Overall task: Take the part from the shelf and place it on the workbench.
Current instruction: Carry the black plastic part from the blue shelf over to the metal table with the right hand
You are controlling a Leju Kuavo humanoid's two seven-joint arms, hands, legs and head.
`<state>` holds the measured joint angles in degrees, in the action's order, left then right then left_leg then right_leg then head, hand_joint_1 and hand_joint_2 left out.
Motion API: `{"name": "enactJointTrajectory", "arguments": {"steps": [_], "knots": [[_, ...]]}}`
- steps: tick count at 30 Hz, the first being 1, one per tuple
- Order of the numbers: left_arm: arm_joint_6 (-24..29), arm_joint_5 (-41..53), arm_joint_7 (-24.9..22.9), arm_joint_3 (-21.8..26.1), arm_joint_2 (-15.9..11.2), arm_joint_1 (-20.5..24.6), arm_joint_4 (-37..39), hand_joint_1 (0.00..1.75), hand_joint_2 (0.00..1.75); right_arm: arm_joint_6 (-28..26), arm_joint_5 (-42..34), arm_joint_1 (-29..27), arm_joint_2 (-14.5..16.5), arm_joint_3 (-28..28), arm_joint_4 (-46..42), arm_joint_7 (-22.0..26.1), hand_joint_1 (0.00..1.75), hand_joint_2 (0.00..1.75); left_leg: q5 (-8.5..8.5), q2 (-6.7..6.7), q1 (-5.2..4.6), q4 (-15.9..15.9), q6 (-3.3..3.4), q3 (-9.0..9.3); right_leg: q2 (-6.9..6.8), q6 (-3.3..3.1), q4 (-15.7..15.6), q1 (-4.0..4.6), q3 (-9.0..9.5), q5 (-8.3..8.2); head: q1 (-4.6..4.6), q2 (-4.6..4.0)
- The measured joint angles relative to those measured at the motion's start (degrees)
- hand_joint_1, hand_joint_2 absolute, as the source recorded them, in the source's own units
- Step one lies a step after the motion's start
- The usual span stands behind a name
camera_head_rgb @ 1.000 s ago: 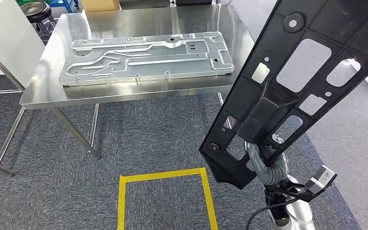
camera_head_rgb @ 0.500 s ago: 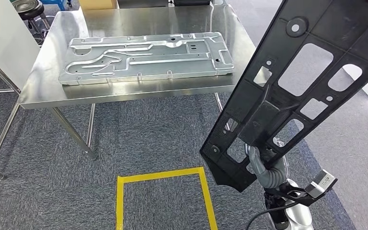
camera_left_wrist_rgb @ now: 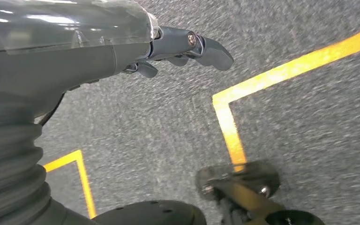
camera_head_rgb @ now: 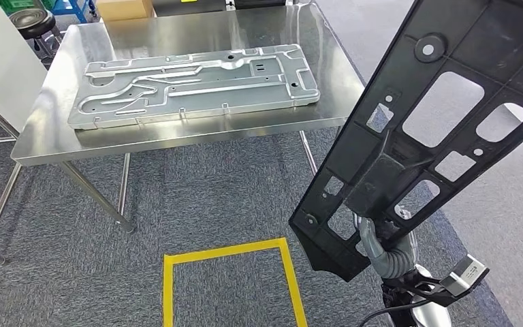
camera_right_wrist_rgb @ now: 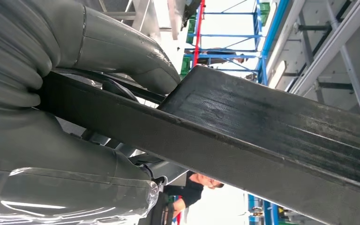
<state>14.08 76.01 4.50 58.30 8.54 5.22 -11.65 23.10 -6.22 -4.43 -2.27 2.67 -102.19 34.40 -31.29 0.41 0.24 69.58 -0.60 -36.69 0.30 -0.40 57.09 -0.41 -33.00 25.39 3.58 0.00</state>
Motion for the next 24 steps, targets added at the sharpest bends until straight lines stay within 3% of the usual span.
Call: {"name": "enactJointTrajectory", "arguments": {"steps": [2,3,6,8,9,11,13,14,15,17,18,19,22,24], "knots": [[-0.18,-0.01,-0.13,0.07,-0.03,-0.17,0.0,0.0,1.75,-0.31,0.45,-0.4,0.01,0.01,-0.38,0.22,1.75,1.75,3.22,-0.18,-0.08,-7.74,0.51,3.53,0.36,0.32,0.34,0.12,0.0,0.23,-0.01,0.0],[-0.27,0.0,-0.18,0.11,-0.04,-0.27,0.0,0.0,1.75,-0.42,0.79,-0.48,0.01,0.01,-0.55,0.32,1.75,1.75,3.92,-0.28,-0.13,-10.17,0.8,4.57,0.49,0.58,0.49,0.18,-0.12,0.26,-0.01,0.0],[-0.53,0.19,-0.21,0.17,-0.07,-0.4,0.0,0.0,1.75,-0.94,2.19,-0.42,-0.09,0.02,-1.04,0.36,1.75,1.75,4.1,-0.36,-0.34,-11.49,1.74,4.94,0.63,1.56,0.55,0.19,-0.39,0.16,-0.01,0.0],[-0.74,0.46,-0.21,0.17,-0.08,-0.39,0.0,0.0,1.75,-1.86,3.35,0.02,-0.42,-0.03,-1.43,0.27,1.75,1.75,4.47,-0.29,-0.22,-11.9,2.46,5.12,0.45,2.23,1.67,0.03,-0.8,1.07,-0.02,0.0],[-0.91,0.56,-0.21,0.17,-0.08,-0.37,0.0,0.0,1.75,-2.37,4.02,0.5,-0.76,-0.07,-1.58,0.18,1.75,1.75,4.63,-0.23,-0.1,-12.1,2.75,5.2,0.33,2.55,3.78,-0.06,-1.72,2.42,-0.02,0.0],[-1.34,0.62,-0.15,0.17,-0.09,-0.36,0.0,0.0,1.75,-3.18,5.22,1.68,-1.54,-0.15,-1.68,-0.2,1.75,1.75,4.68,-0.1,-0.09,-12.14,3.01,5.16,0.14,3.06,11.4,-0.25,-5.32,6.26,-0.02,0.0],[-1.69,0.57,0.06,0.18,-0.1,-0.4,0.0,0.0,1.75,-3.79,6.68,3.12,-2.36,-0.38,-1.56,-1.06,1.75,1.75,4.66,-0.03,-0.12,-12.12,3.04,5.14,0.06,3.37,17.56,-0.42,-8.38,8.08,-0.02,0.0],[-1.79,0.52,0.25,0.19,-0.1,-0.41,0.0,0.0,1.75,-4.04,7.55,4.34,-2.89,-0.71,-1.36,-1.74,1.75,1.75,4.65,-0.02,-0.12,-12.09,3.02,5.16,0.02,3.42,17.47,-0.48,-8.44,7.21,-0.02,0.0],[-1.87,0.47,0.49,0.2,-0.1,-0.38,0.0,0.0,1.75,-4.3,8.4,6.0,-3.5,-1.16,-1.06,-2.49,1.75,1.75,4.61,0.01,-0.11,-12.05,2.97,5.2,-0.01,3.39,15.2,-0.53,-7.43,5.46,-0.02,0.0],[-2.02,0.36,0.97,0.22,-0.09,-0.16,0.0,0.0,1.75,-4.94,9.56,10.4,-4.98,-2.29,-0.1,-4.07,1.75,1.75,4.48,0.07,-0.21,-11.9,2.74,5.29,-0.12,3.1,6.88,-0.51,-3.39,1.38,-0.02,0.0],[-2.08,0.32,1.13,0.22,-0.08,-0.02,0.0,0.0,1.75,-5.27,9.78,12.49,-5.65,-2.78,0.45,-4.68,1.75,1.75,4.43,0.07,-0.3,-11.82,2.54,5.26,-0.17,2.8,3.52,-0.38,-1.79,0.3,-0.02,0.0],[-2.13,0.27,1.23,0.23,-0.05,0.08,0.0,0.0,1.75,-5.56,9.87,14.26,-6.25,-3.21,0.98,-5.17,1.75,1.75,4.41,0.04,-0.36,-11.78,2.28,5.19,-0.22,2.47,1.4,-0.21,-0.82,-0.14,-0.02,0.0],[-2.34,0.21,1.42,0.25,0.04,0.07,0.0,0.0,1.75,-6.2,10.02,17.54,-7.63,-4.36,2.25,-5.93,1.75,1.75,4.28,-0.01,-0.29,-11.85,1.28,5.01,-0.24,1.35,0.26,-0.04,-0.57,-0.06,-0.02,0.0],[-2.57,0.23,1.65,0.26,0.05,0.07,0.0,0.0,1.75,-6.7,10.21,19.32,-8.29,-5.11,2.87,-6.15,1.75,1.75,2.83,-0.05,-0.24,-9.58,0.73,4.06,-0.28,0.57,-0.21,-0.31,-0.22,-0.13,-0.01,0.0]]}}
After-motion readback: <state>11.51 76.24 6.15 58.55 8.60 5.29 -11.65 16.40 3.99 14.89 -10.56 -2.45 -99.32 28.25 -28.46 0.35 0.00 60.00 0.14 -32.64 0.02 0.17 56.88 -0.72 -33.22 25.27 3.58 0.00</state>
